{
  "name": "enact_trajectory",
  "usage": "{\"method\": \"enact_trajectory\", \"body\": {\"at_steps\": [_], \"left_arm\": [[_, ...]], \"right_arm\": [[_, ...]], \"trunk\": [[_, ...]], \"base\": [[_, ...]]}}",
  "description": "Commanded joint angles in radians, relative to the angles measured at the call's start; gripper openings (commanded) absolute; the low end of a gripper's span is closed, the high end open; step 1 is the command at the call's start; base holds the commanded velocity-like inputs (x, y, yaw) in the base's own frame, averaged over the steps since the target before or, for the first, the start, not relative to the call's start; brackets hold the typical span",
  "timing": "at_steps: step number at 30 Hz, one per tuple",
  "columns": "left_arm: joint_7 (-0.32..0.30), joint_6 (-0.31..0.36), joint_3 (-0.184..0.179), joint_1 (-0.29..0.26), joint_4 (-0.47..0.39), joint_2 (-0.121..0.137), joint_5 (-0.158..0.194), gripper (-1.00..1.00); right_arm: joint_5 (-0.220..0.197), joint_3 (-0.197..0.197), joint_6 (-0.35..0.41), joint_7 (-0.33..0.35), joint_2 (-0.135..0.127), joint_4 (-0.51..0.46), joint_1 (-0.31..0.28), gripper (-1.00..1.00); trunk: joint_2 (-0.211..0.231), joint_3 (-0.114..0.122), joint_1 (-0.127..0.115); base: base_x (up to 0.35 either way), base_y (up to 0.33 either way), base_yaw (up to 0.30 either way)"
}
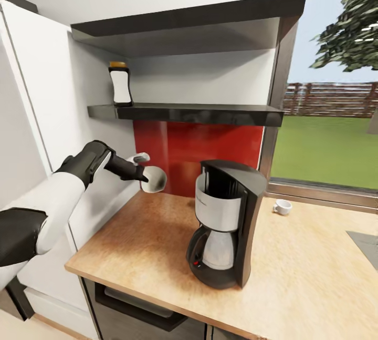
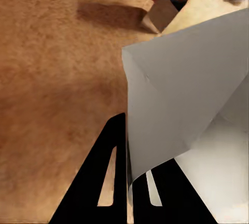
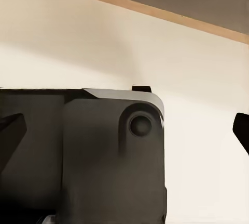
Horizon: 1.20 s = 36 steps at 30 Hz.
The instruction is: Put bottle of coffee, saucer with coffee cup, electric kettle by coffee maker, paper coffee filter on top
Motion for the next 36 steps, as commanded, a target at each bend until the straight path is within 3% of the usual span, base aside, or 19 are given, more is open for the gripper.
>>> {"method": "enact_trajectory", "body": {"at_steps": [1, 12, 18, 19, 21, 22, 23, 28, 33, 36], "left_arm": [[-0.020, 0.000, -0.006, -0.004, -0.001, 0.001, -0.013, -1.00], [-0.039, 0.006, -0.016, -0.073, 0.027, 0.003, -0.048, -1.00], [-0.040, 0.006, -0.016, -0.169, 0.169, 0.000, -0.050, -1.00], [-0.048, 0.006, -0.046, -0.229, 0.221, -0.003, -0.050, -1.00], [-0.071, 0.006, -0.057, -0.247, 0.227, -0.006, -0.051, -1.00], [-0.117, 0.006, -0.078, -0.276, 0.232, -0.013, -0.051, -1.00], [-0.213, 0.006, -0.148, -0.328, 0.259, -0.031, -0.051, -1.00], [-0.332, 0.005, -0.239, -0.342, 0.272, -0.056, -0.051, -1.00], [-0.485, 0.001, -0.390, -0.342, 0.272, -0.095, -0.051, -1.00], [-0.543, 0.001, -0.453, -0.342, 0.271, -0.113, -0.051, -1.00]], "right_arm": [[0.006, -0.004, -0.003, -0.004, 0.001, 0.001, -0.001, 1.00], [0.007, -0.004, -0.003, -0.003, 0.001, 0.002, 0.000, 1.00], [0.007, -0.004, -0.003, -0.004, 0.001, 0.002, 0.000, 1.00], [0.007, -0.004, -0.003, -0.003, 0.001, 0.002, 0.000, 1.00], [0.007, -0.003, -0.003, -0.003, 0.001, 0.002, -0.001, 1.00], [0.007, -0.003, -0.003, -0.004, 0.001, 0.002, -0.001, 1.00], [0.007, -0.004, -0.003, -0.003, 0.001, 0.002, 0.000, 1.00], [0.007, -0.004, -0.003, -0.004, 0.001, 0.002, 0.000, 1.00], [0.007, -0.004, -0.003, -0.004, 0.001, 0.002, 0.000, 1.00], [0.007, -0.004, -0.003, -0.004, 0.001, 0.002, 0.000, 1.00]], "trunk": [[-0.001, 0.000, 0.000], [-0.001, 0.000, 0.000], [-0.001, 0.000, 0.000], [-0.001, 0.000, 0.000], [-0.001, 0.000, 0.000], [-0.001, 0.000, 0.000], [-0.001, 0.000, 0.000], [-0.001, 0.000, 0.000], [-0.001, 0.000, 0.000], [-0.001, 0.000, 0.000]], "base": [[-0.268, 0.000, 0.000], [-0.225, 0.000, 0.000], [-0.013, 0.000, 0.000], [0.000, 0.000, 0.000], [0.000, 0.000, 0.000], [0.000, 0.000, 0.000], [0.000, 0.000, 0.000], [0.000, 0.000, 0.000], [0.000, 0.000, 0.000], [0.000, 0.000, 0.000]]}}
